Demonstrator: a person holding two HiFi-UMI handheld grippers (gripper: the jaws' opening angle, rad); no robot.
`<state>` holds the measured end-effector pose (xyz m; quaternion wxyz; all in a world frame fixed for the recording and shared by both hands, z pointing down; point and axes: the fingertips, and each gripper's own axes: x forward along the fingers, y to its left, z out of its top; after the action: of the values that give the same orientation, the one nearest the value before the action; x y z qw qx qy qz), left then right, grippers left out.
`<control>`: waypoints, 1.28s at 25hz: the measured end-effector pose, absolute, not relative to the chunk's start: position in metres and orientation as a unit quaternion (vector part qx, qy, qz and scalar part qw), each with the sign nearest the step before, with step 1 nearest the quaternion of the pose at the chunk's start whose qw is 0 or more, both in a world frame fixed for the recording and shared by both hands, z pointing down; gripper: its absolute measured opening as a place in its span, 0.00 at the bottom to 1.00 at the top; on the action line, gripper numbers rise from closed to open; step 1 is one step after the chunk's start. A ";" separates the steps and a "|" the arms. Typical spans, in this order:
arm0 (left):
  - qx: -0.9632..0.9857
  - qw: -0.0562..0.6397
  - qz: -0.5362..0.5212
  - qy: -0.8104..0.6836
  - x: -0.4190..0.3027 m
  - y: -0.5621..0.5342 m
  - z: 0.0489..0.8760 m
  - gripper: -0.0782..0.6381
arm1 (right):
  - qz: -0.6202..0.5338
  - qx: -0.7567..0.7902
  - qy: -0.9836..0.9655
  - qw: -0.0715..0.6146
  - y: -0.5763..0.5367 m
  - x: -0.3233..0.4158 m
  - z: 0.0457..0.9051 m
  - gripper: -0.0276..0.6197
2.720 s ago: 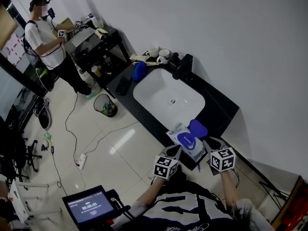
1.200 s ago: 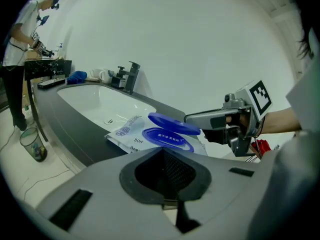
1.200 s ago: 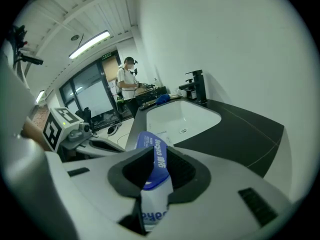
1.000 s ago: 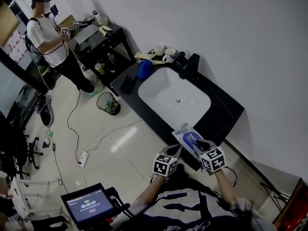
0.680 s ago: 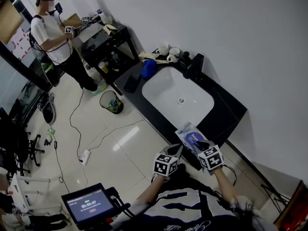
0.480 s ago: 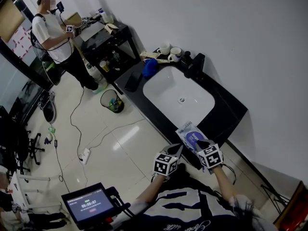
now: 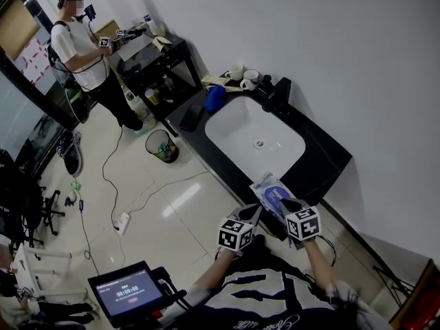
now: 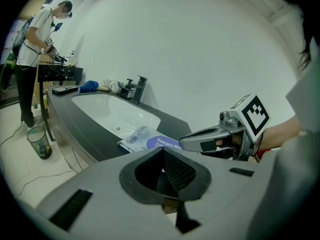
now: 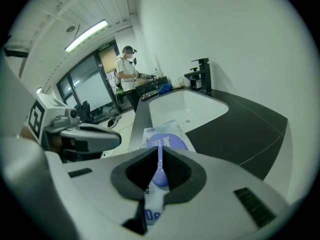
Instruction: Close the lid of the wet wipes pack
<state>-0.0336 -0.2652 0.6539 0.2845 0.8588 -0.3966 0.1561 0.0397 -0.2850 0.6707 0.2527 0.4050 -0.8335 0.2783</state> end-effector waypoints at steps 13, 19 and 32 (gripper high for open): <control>0.879 0.246 0.081 -0.400 0.000 -0.230 0.579 0.11 | 0.266 0.410 -0.862 0.134 -0.244 0.051 0.595 0.08; 0.884 0.206 0.057 -0.415 0.015 -0.190 0.536 0.11 | 0.256 0.406 -0.874 0.077 -0.207 0.062 0.553 0.08; 0.866 0.218 0.030 -0.449 0.035 -0.096 0.510 0.11 | 0.283 0.390 -0.876 -0.001 -0.119 0.095 0.505 0.08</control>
<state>0.0348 -0.0960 0.5100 0.2178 0.8663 -0.4485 0.0299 0.0948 -0.1193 0.5048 -0.0011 0.3904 -0.8760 0.2831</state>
